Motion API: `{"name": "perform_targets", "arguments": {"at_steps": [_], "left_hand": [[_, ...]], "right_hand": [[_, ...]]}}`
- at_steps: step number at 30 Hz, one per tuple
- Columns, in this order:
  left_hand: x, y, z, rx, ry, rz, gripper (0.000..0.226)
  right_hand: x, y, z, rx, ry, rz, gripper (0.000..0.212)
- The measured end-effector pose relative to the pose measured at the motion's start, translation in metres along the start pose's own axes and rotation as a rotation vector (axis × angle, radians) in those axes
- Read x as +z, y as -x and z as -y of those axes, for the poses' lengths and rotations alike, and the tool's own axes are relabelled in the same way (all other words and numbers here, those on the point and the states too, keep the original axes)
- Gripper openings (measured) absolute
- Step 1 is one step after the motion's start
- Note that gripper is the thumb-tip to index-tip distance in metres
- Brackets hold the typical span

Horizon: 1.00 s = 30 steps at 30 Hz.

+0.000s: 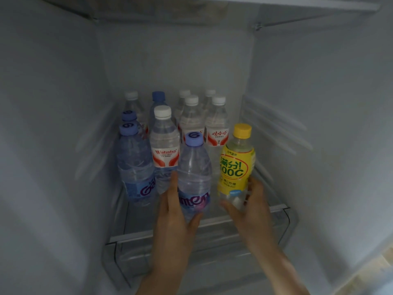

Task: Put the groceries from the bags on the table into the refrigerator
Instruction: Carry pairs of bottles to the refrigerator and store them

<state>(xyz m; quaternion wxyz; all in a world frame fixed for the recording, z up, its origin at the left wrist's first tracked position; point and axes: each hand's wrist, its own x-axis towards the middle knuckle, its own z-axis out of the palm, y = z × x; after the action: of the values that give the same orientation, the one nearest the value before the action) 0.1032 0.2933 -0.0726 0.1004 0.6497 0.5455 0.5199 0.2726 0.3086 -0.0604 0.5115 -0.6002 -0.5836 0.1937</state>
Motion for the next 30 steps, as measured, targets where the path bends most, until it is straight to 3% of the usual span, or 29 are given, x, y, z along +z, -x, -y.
{"name": "perform_targets", "arguments": {"at_steps": [4, 10, 15, 19, 23, 30], "left_hand": [[0.006, -0.004, -0.010, -0.003, -0.027, 0.005, 0.122], [0.021, -0.018, -0.030, 0.077, -0.368, 0.040, 0.126], [0.038, -0.026, -0.040, 0.107, -0.554, 0.013, 0.095], [0.046, -0.033, -0.038, 0.114, -0.640, -0.014, 0.090], [0.055, -0.041, -0.033, 0.138, -0.710, -0.036, 0.066], [0.061, -0.040, -0.035, 0.120, -0.749, -0.088, 0.059]], "right_hand": [[0.001, -0.016, -0.005, -0.021, -0.023, 0.080, 0.073], [0.008, -0.037, -0.006, -0.023, -0.049, 0.139, 0.078], [0.014, -0.049, -0.012, -0.049, -0.029, 0.152, 0.079], [0.013, -0.050, -0.012, -0.050, 0.009, 0.102, 0.080], [0.013, -0.049, -0.013, -0.090, 0.009, 0.094, 0.078], [0.013, -0.047, -0.013, -0.142, 0.080, 0.074, 0.080]]}}
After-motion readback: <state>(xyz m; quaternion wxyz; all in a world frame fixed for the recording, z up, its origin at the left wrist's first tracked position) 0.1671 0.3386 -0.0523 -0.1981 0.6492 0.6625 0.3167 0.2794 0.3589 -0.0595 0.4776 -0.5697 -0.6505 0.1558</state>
